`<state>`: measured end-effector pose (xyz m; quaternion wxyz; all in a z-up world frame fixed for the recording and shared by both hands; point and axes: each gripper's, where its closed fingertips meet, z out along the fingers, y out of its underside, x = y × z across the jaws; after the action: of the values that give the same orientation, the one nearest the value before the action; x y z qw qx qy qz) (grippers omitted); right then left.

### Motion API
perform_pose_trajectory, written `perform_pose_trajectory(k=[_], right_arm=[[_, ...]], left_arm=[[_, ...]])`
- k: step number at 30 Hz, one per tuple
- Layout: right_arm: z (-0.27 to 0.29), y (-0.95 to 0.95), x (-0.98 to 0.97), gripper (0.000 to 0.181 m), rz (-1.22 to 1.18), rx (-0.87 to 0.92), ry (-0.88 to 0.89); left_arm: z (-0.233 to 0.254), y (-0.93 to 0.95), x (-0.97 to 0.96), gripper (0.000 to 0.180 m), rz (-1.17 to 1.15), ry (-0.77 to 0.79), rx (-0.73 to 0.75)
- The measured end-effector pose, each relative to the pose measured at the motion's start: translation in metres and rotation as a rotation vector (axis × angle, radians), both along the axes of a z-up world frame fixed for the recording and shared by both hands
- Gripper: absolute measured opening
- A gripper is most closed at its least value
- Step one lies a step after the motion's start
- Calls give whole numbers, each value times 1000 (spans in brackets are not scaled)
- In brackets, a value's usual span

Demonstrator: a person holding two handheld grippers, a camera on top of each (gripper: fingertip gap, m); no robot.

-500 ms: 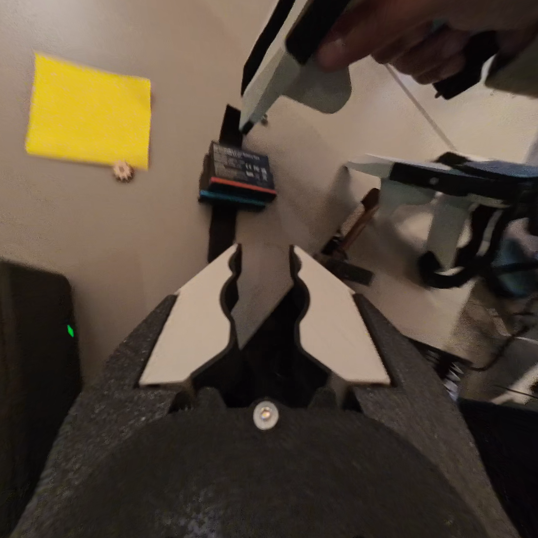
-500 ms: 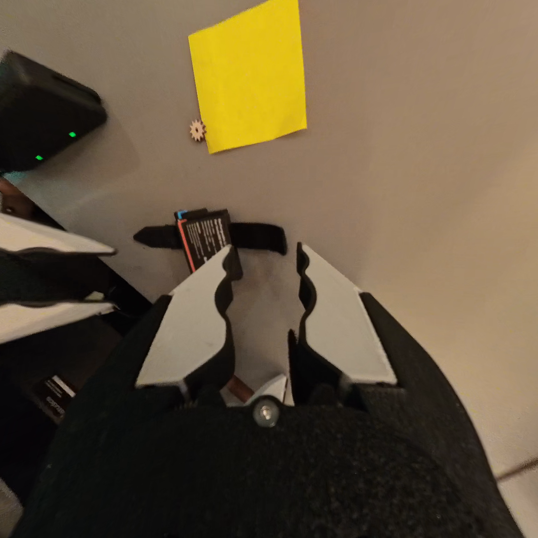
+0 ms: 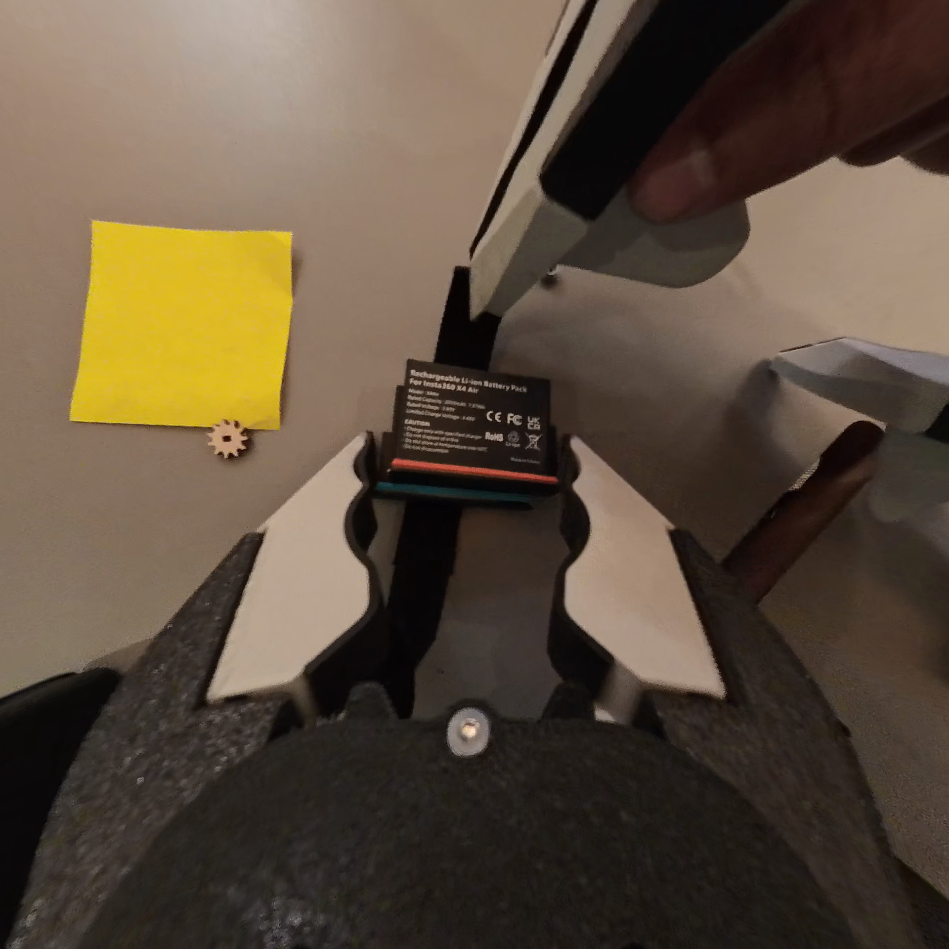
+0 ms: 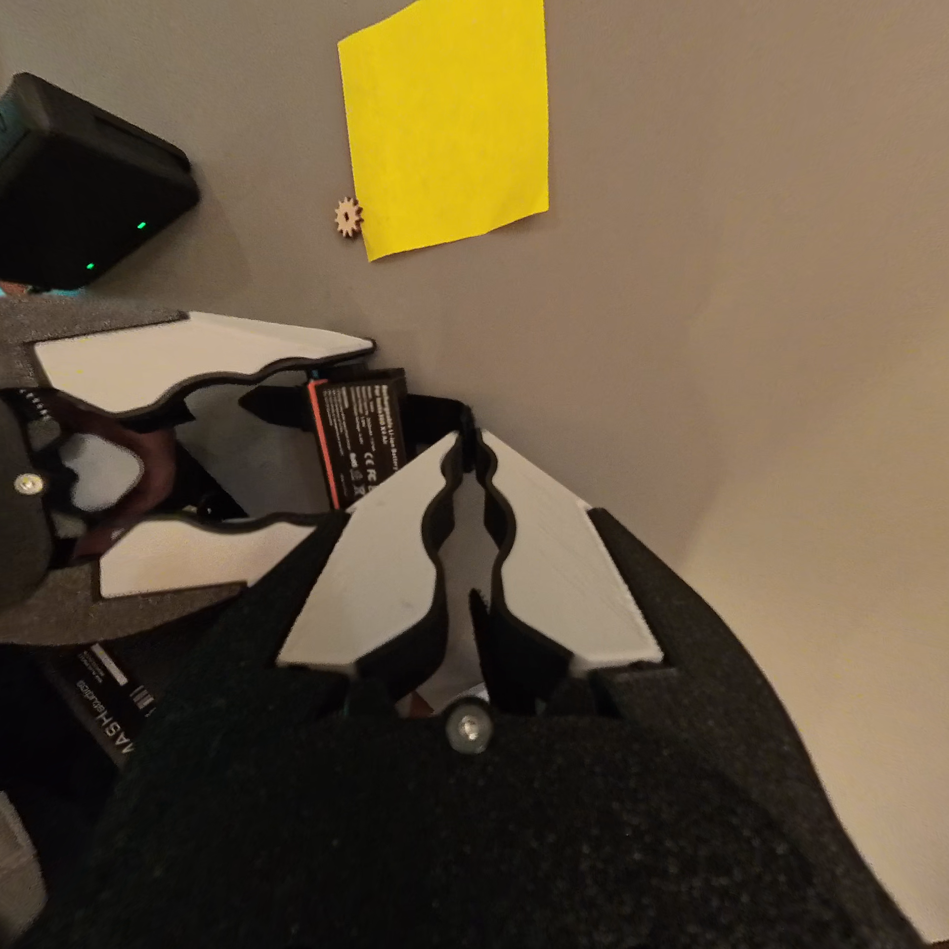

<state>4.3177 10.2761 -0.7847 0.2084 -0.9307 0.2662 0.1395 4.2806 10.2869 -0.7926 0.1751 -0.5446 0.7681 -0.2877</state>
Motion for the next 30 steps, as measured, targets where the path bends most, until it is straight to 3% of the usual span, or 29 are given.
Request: perform_pose_trajectory(k=[7,13,25,27,28,30], right_arm=[[9,-2,-6,2,29,9,3],[43,20,-35,2,76,152,116],[19,24,-55,5,67,105,170],[17,23,-51,3,82,94,107],[17,23,-50,3,88,85,89],[16,24,-50,3,101,66,84]], left_arm=[[0,6,0,64,-41,5,-25],[1,6,0,63,-39,-7,-49],[1,6,-1,64,-59,-17,-49],[3,4,-5,73,-55,9,-85],[5,6,-11,90,-36,35,-120],[15,15,-30,88,2,56,-209]])
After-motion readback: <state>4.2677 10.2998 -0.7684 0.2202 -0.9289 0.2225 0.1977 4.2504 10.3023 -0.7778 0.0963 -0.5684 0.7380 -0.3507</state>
